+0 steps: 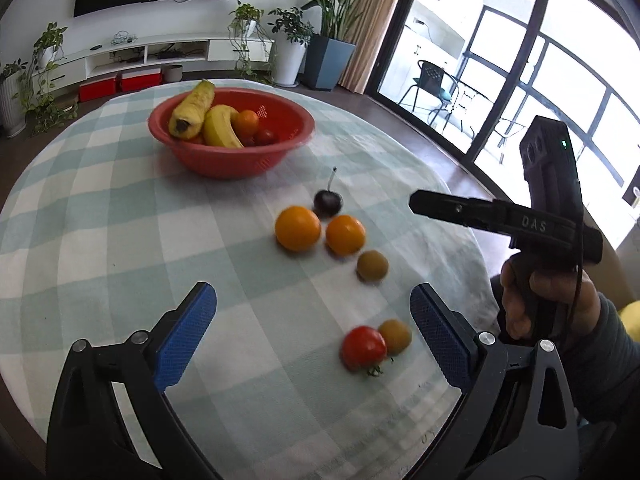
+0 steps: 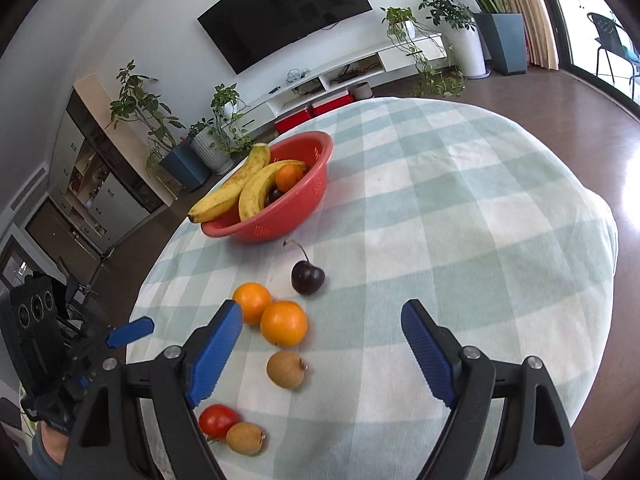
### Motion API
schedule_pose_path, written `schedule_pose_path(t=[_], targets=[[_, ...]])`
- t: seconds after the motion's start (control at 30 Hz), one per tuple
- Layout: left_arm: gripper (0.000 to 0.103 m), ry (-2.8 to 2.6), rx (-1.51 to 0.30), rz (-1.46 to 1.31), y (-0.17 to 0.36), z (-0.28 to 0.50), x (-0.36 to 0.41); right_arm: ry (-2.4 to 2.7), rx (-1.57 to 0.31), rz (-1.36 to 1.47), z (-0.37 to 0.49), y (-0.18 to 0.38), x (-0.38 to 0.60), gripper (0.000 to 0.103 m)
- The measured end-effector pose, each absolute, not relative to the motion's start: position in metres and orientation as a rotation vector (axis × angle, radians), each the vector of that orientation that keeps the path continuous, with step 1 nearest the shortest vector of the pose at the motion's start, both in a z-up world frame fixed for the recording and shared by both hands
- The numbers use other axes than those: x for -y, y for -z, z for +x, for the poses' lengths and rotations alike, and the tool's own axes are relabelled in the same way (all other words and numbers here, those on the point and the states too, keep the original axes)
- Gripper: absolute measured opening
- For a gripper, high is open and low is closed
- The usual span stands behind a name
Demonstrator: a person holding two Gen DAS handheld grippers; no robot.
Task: Organize fruits
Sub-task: 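Withdraw both tools from the bowl toward the remaining fruit, then close the left tool on the red tomato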
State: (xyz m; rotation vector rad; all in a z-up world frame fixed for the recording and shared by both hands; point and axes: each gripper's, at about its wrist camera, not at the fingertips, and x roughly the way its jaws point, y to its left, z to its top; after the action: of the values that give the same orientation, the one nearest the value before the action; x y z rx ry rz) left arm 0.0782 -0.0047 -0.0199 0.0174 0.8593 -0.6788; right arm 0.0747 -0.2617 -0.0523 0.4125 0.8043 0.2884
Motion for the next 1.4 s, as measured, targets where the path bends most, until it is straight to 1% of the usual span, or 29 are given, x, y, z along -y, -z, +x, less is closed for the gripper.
schedule_pose_path(t=[0.17, 0.23, 0.33, 0.4, 0.47, 0.57, 0.8, 0.83, 0.9, 0.97, 1.17, 1.27, 1.4], targets=[[0.099, 0.741, -0.875, 0.131, 0.036, 0.049, 0.027, -0.313, -0.808, 0.375, 0.062, 0.057, 0.250, 0.083], [0.098, 0.753, -0.872, 0.166, 0.039, 0.044, 0.032, -0.317, -0.816, 0.368, 0.060, 0.059, 0.247, 0.080], [0.097, 0.792, -0.854, 0.208, 0.039, 0.040, 0.038, -0.323, -0.815, 0.379, 0.055, 0.062, 0.248, 0.079], [0.089, 0.817, -0.868, 0.233, 0.040, 0.041, 0.039, -0.321, -0.807, 0.380, 0.053, 0.062, 0.248, 0.079], [0.086, 0.831, -0.877, 0.260, 0.041, 0.047, 0.039, -0.321, -0.807, 0.382, 0.053, 0.063, 0.248, 0.078], [0.074, 0.874, -0.880, 0.301, 0.041, 0.054, 0.042, -0.320, -0.803, 0.390, 0.051, 0.062, 0.248, 0.077], [0.071, 1.006, -0.894, 0.481, 0.050, 0.060, 0.057, -0.325, -0.802, 0.385, 0.050, 0.062, 0.249, 0.077], [0.068, 1.018, -0.902, 0.493, 0.051, 0.061, 0.058, -0.326, -0.801, 0.387, 0.050, 0.062, 0.249, 0.076], [0.056, 1.030, -0.915, 0.504, 0.054, 0.064, 0.057, -0.326, -0.802, 0.389, 0.050, 0.062, 0.250, 0.076], [0.050, 1.042, -0.924, 0.499, 0.056, 0.067, 0.055, -0.328, -0.803, 0.388, 0.050, 0.062, 0.249, 0.076], [0.048, 1.060, -0.931, 0.497, 0.061, 0.070, 0.055, -0.328, -0.804, 0.386, 0.050, 0.062, 0.249, 0.076], [0.037, 1.062, -0.925, 0.502, 0.061, 0.070, 0.056, -0.328, -0.805, 0.384, 0.051, 0.062, 0.249, 0.075], [0.033, 1.062, -0.927, 0.489, 0.060, 0.071, 0.055, -0.331, -0.810, 0.377, 0.050, 0.063, 0.247, 0.074]])
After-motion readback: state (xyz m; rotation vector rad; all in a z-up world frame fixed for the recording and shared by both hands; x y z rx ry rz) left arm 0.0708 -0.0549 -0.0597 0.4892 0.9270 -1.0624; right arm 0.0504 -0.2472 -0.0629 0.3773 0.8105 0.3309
